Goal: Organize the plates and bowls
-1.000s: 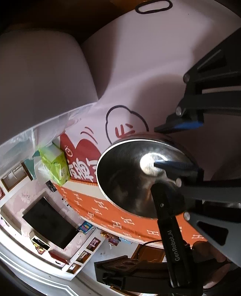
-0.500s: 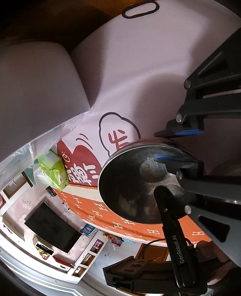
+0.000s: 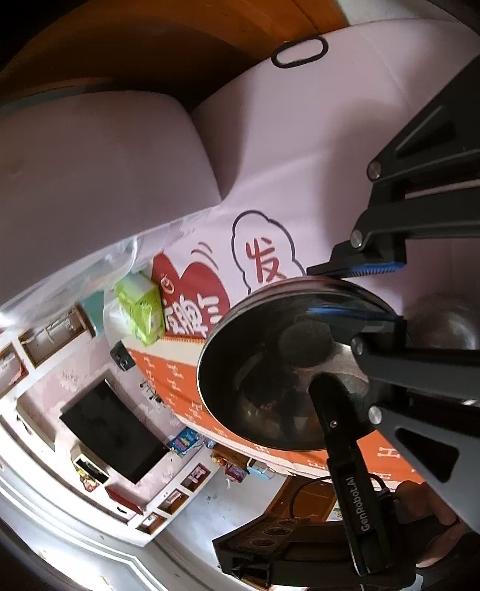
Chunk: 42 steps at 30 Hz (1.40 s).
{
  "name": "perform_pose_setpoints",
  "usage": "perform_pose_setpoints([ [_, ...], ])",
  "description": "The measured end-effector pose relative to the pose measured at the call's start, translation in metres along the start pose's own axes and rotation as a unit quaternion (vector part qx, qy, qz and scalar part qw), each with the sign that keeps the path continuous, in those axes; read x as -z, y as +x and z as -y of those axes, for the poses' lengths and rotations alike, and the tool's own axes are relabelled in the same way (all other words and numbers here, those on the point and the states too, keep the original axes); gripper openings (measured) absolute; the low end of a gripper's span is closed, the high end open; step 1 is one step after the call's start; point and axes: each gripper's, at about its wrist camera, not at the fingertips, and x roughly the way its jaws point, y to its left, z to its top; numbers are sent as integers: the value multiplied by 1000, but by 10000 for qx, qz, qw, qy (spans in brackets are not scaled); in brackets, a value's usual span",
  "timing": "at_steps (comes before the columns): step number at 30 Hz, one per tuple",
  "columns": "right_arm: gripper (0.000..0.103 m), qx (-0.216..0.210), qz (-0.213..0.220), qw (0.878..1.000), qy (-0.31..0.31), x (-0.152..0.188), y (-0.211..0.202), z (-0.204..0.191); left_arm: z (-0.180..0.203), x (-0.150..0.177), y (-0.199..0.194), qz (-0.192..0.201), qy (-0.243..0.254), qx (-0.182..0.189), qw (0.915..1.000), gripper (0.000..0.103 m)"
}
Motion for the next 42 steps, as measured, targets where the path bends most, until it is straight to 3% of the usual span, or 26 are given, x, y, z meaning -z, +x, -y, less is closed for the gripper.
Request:
perform_pose_setpoints([
  [23, 14, -379, -53, 9930, -1114, 53, -62, -84, -35, 92, -108, 796, -636, -33, 9948, 14],
  [42, 14, -905, -510, 9596, -2614, 107, -62, -188, -113, 168, -186, 1194, -1532, -610, 9791, 15],
])
